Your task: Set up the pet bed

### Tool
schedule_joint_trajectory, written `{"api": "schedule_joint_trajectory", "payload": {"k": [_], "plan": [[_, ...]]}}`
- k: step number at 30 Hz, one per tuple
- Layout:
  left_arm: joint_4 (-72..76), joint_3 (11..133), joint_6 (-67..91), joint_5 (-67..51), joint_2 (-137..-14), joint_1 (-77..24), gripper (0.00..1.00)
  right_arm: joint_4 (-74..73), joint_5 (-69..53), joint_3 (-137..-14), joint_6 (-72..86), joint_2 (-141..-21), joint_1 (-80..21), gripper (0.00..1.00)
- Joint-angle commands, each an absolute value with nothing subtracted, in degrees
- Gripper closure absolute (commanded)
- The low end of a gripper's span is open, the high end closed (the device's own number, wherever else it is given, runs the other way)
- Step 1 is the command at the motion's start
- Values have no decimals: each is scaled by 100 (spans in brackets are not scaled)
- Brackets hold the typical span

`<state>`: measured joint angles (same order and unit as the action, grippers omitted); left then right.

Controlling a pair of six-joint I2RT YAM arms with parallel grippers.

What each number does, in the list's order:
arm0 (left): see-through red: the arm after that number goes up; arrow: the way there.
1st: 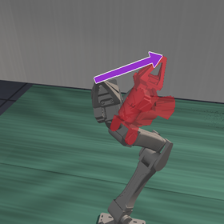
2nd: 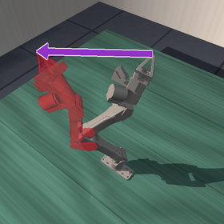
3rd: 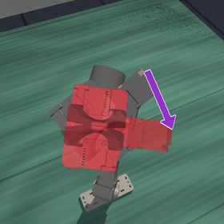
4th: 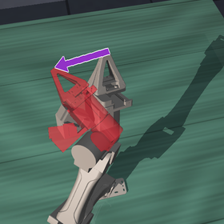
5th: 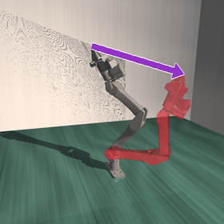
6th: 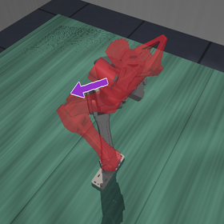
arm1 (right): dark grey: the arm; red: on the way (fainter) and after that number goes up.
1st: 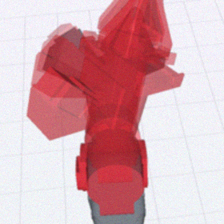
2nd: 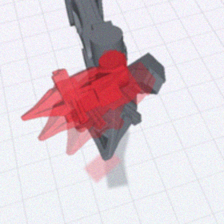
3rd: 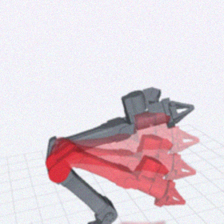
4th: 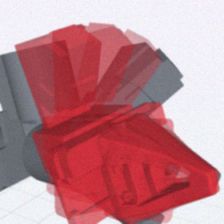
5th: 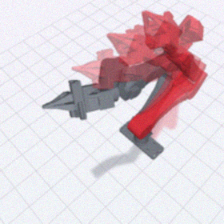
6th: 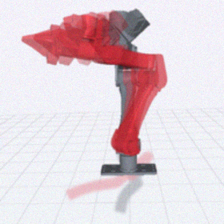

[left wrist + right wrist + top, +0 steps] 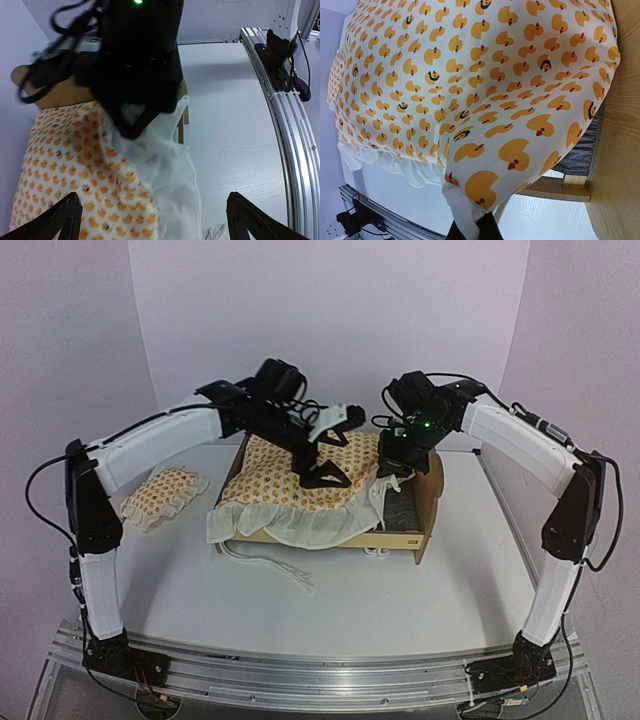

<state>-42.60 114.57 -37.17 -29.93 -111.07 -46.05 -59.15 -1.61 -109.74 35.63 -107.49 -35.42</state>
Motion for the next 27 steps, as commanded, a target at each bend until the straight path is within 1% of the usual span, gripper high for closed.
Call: {"api": "schedule_joint_trajectory", "payload": {"k": [1,8,12,14,16,17,18,19,20,21,24,25,27], "plan": [[-2788,11590,-2978,-2876,-12026,-4822,0,-5752,-207,-11296,3804,-10885,-3572,100],[-1769,11545,-2365,-2779,-12541,-4858,1,-5611,-216,-11088,3984,-10802,-3573,100],[-1663,11499,-2250,-2841,-12641,-4864,14,-5524,-214,-11026,4033,-10765,-3571,100],[-1647,11458,-2200,-2745,-12666,-4872,28,-5478,-252,-11037,4086,-10734,-3572,100],[-1690,11443,-2142,-2695,-12671,-4869,45,-5430,-253,-11021,4165,-10662,-3569,100],[-1712,11436,-2129,-2712,-12655,-4869,52,-5399,-241,-10996,4192,-10614,-3569,100],[-1740,11428,-2126,-2755,-12641,-4873,63,-5349,-242,-10964,4199,-10582,-3568,100],[-1749,11430,-2083,-2767,-12620,-4870,79,-5321,-248,-10934,4191,-10548,-3568,100],[-1757,11437,-2045,-2774,-12606,-4869,92,-5291,-266,-10902,4152,-10517,-3568,100],[-1766,11452,-2013,-2775,-12597,-4870,99,-5268,-306,-10871,4084,-10492,-3570,97],[-1818,11565,-1849,-2710,-12585,-4836,100,-5239,-417,-10797,3741,-10304,-3568,70],[-1838,11611,-1775,-2672,-12586,-4819,100,-5228,-393,-10742,3593,-10147,-3571,65],[-1895,11701,-1629,-2629,-12586,-4759,100,-5172,-380,-10534,3261,-9727,-3570,58]]}}
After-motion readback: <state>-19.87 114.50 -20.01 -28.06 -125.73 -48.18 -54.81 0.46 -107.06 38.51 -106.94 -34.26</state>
